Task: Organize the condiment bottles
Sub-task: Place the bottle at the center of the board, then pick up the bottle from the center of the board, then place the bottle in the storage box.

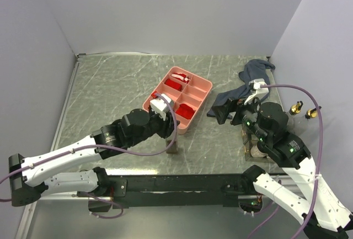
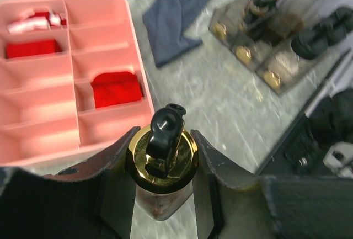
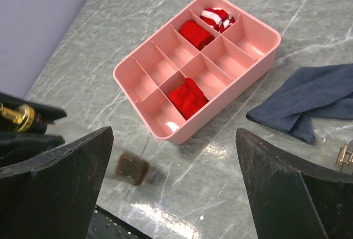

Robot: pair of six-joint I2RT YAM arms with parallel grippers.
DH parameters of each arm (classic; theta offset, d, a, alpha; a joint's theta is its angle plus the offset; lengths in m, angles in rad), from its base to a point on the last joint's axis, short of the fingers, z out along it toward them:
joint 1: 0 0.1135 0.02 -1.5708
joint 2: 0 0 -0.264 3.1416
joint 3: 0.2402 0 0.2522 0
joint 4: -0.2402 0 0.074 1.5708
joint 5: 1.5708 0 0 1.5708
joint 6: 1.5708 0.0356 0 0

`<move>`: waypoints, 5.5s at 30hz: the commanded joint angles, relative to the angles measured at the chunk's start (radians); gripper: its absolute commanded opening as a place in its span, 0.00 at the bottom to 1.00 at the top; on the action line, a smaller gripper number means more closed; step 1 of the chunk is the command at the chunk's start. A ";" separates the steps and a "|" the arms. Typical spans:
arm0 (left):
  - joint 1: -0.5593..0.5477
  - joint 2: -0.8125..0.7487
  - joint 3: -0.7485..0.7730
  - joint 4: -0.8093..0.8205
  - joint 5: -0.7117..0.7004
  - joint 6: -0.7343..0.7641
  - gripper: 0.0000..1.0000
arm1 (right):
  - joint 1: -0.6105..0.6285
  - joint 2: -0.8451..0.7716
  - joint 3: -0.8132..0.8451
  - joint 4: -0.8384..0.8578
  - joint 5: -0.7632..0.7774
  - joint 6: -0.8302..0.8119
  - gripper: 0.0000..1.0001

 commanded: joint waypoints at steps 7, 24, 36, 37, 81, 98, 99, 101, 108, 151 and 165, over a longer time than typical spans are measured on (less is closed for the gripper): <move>-0.006 0.004 -0.102 0.396 0.005 0.071 0.12 | 0.000 -0.004 -0.041 0.030 -0.046 -0.020 1.00; -0.006 0.006 -0.075 0.293 0.084 0.021 0.96 | -0.002 -0.002 -0.057 0.059 -0.238 -0.048 1.00; -0.006 -0.117 0.039 0.112 0.015 -0.058 0.97 | 0.023 -0.018 -0.176 0.440 -0.538 0.026 0.96; -0.006 -0.126 0.040 0.108 0.015 -0.058 0.97 | 0.026 -0.009 -0.184 0.461 -0.546 0.030 0.96; -0.005 -0.660 -0.136 -0.231 -0.380 -0.111 0.97 | 0.379 0.240 -0.040 0.265 0.441 0.052 0.00; -0.006 -0.633 -0.138 -0.231 -0.374 -0.114 0.97 | 0.287 0.352 0.250 -0.083 1.356 0.178 0.00; -0.005 -0.631 -0.138 -0.228 -0.370 -0.116 0.97 | 0.275 0.347 0.252 -0.088 1.362 0.178 0.00; -0.006 -0.620 -0.136 -0.227 -0.367 -0.114 0.97 | 0.232 0.331 0.246 -0.096 1.361 0.181 0.00; -0.006 -0.573 -0.115 -0.234 -0.318 -0.072 0.97 | 0.087 0.206 0.117 -0.030 1.237 0.094 0.00; -0.006 -0.614 -0.156 -0.196 -0.217 -0.074 0.97 | -0.204 -0.068 -0.176 0.239 0.911 -0.135 0.00; -0.006 -0.602 -0.153 -0.196 -0.219 -0.076 0.97 | -0.258 -0.039 -0.250 0.299 0.865 -0.111 0.00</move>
